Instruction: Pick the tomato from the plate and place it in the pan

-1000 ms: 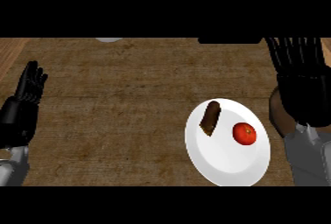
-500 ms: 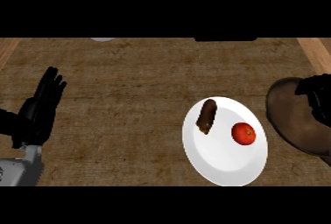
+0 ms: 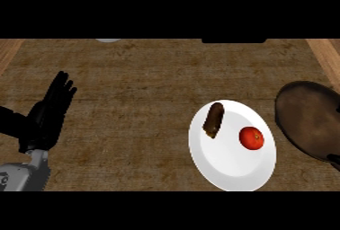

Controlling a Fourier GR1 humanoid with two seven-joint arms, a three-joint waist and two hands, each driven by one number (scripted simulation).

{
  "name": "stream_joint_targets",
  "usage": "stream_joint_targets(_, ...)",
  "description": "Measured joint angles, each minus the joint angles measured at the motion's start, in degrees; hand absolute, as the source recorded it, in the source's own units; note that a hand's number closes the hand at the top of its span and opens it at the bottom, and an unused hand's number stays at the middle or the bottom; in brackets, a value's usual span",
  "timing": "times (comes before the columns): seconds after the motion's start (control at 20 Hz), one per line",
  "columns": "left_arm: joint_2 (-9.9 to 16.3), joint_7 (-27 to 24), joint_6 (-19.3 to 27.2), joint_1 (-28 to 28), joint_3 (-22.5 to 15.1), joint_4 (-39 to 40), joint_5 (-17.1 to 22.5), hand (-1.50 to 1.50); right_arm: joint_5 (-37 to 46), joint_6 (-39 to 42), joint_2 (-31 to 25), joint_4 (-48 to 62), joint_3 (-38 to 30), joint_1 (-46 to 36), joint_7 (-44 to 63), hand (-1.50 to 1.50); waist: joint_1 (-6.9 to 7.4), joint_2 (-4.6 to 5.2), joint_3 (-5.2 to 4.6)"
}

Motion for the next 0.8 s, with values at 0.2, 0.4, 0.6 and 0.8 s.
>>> stream_joint_targets(0.2, -1.29, 1.04, 0.56, -0.72, -0.17, 0.08, -1.31, 0.0, 4.51, 0.56, -2.87, 1.86, 0.79, -3.05, -2.0, -1.5, 0.24, -0.08, -0.06)
stream_joint_targets(0.4, -1.58, 1.62, 0.11, -1.09, 0.01, 0.0, -1.6, 0.0, 9.42, 0.33, -5.76, -1.37, 3.83, -6.09, 2.48, -1.5, 0.42, -0.15, -0.14)
stream_joint_targets(0.6, -2.06, 1.78, -0.42, -1.52, 0.35, 0.42, -1.75, 0.0, 15.07, 0.21, -7.7, -3.2, 7.64, -9.5, 7.09, -1.5, 0.67, -0.11, -0.16)
stream_joint_targets(0.8, -2.43, 1.67, -0.84, -1.55, 0.63, 0.68, -2.17, 0.0, 19.94, 1.65, -8.02, -6.44, 12.81, -12.25, 13.18, -1.5, 0.66, -0.14, -0.19)
